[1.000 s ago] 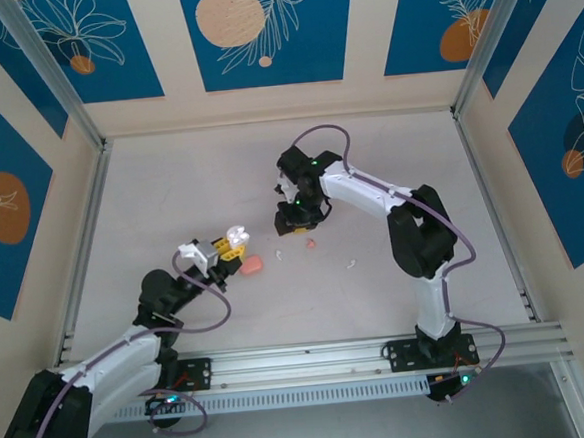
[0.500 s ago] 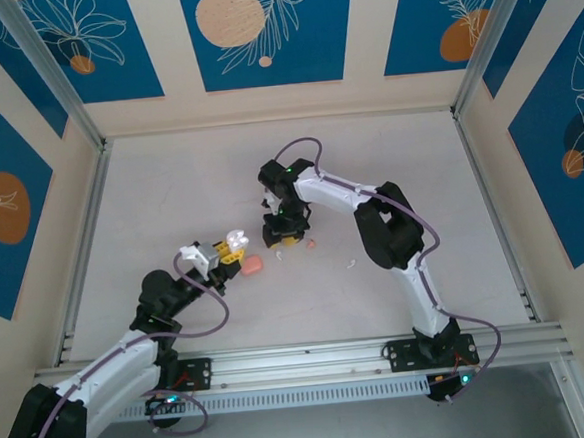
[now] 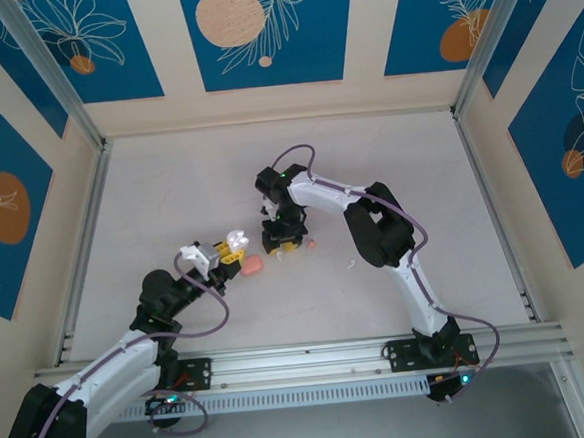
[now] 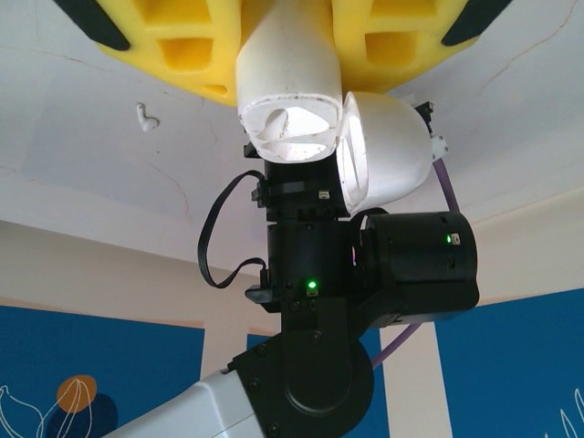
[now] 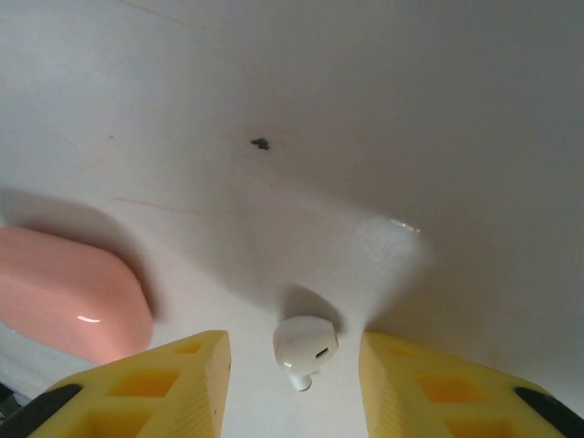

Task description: Insert wireless bluetooth earbuds into charging case

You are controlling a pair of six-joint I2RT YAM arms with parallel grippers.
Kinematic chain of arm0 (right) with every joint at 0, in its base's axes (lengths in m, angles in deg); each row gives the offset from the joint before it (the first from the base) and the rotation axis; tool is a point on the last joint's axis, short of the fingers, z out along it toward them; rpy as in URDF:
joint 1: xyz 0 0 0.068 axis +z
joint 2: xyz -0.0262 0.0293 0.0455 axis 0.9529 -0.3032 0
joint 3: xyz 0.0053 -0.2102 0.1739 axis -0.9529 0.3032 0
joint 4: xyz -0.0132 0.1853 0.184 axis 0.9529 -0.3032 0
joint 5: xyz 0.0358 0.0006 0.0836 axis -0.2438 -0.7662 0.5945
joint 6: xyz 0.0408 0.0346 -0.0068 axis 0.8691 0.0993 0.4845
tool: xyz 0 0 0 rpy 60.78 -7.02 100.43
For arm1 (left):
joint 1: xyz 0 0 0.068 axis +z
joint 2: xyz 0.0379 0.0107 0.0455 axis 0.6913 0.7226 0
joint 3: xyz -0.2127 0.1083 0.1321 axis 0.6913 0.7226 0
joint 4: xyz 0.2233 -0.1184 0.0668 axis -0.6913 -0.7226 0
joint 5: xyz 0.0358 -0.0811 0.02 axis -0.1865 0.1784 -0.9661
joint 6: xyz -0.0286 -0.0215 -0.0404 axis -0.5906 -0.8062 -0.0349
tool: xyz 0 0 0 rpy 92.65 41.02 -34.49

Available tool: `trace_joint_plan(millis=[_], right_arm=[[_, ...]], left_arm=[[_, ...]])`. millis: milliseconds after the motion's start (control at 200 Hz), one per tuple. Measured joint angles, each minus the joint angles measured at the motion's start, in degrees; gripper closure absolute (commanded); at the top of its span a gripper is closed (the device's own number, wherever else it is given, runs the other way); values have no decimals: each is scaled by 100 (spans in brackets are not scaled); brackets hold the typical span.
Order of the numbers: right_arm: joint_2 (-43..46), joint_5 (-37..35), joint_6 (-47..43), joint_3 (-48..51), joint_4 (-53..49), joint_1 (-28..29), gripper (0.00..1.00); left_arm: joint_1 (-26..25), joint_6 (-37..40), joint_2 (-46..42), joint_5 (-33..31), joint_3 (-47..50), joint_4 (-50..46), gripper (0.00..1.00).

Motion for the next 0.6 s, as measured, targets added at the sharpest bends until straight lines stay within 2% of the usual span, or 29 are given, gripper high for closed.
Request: trace_joint_plan(millis=[290,600], right_arm=[[-11,-39,79,-20,-13,17,63],[-22,-173,177,-20,-35,33,72]], left_arm=[[0,0,0,-22,0,-4,88],[0,7,-2,-20,0,-140,88]])
